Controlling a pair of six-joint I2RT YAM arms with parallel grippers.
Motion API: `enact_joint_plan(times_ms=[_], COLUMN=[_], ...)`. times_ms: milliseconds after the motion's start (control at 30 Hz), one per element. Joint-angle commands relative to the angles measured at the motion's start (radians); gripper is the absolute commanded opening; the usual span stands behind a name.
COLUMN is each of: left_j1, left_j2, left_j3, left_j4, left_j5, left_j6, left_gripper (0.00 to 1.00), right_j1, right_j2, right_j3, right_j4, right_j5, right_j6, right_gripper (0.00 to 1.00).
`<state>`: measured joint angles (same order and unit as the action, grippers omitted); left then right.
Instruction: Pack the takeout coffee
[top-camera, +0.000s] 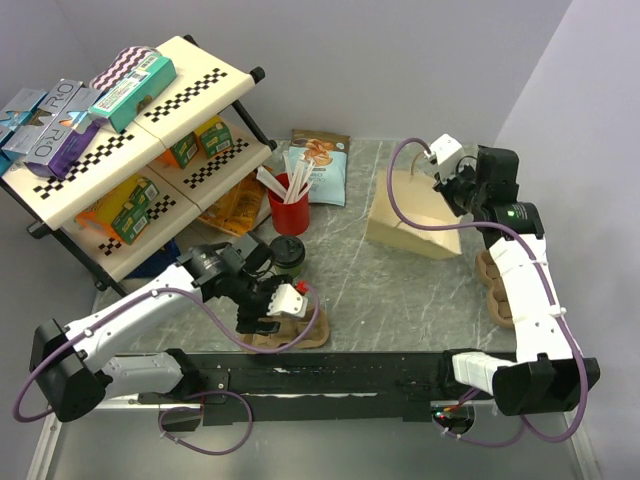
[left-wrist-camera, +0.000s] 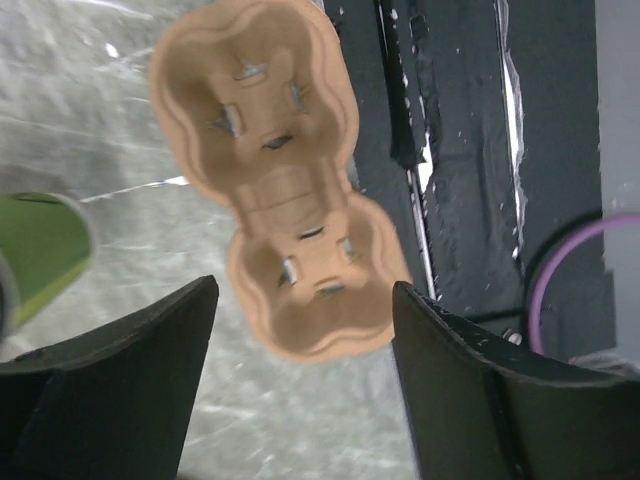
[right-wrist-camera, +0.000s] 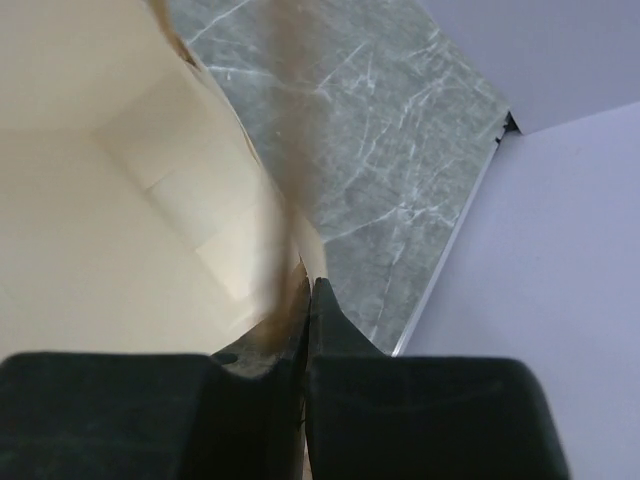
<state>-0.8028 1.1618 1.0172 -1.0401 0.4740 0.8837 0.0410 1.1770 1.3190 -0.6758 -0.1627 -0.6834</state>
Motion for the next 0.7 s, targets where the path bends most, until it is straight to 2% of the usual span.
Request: enact_joint_plan(times_ms=[0,300,500,667], left_j1=[-0.009,-0.016,-0.044,-0.067], left_j2=[-0.03,0.059,0.101,0.107], left_j3=[-0.072,-0.135,-0.173,-0.222], left_j4=[0.176,0.328,0.4,0.431], left_j5=[0.048,0.046,-0.004,-0.049], left_j6=[-0.178,-0.281,-0.351,-0.364], left_gripper=[0.74,0.61,0.55,0.55], right_j1=[0.013,0.014,0.013,0.014], right_j2=[-0.043,-0.002,-0.014,-0.019], right_j3=[0.0,0.088,0.088,0.091], right_j4=[0.019,-0.039,-0.021,-0.015], right_j5=[-0.005,-0.009,0.006,0.026], right_j6=[0.056,0.105,0.105,0.102], right_gripper=[0.0,0.0,0.0,0.0])
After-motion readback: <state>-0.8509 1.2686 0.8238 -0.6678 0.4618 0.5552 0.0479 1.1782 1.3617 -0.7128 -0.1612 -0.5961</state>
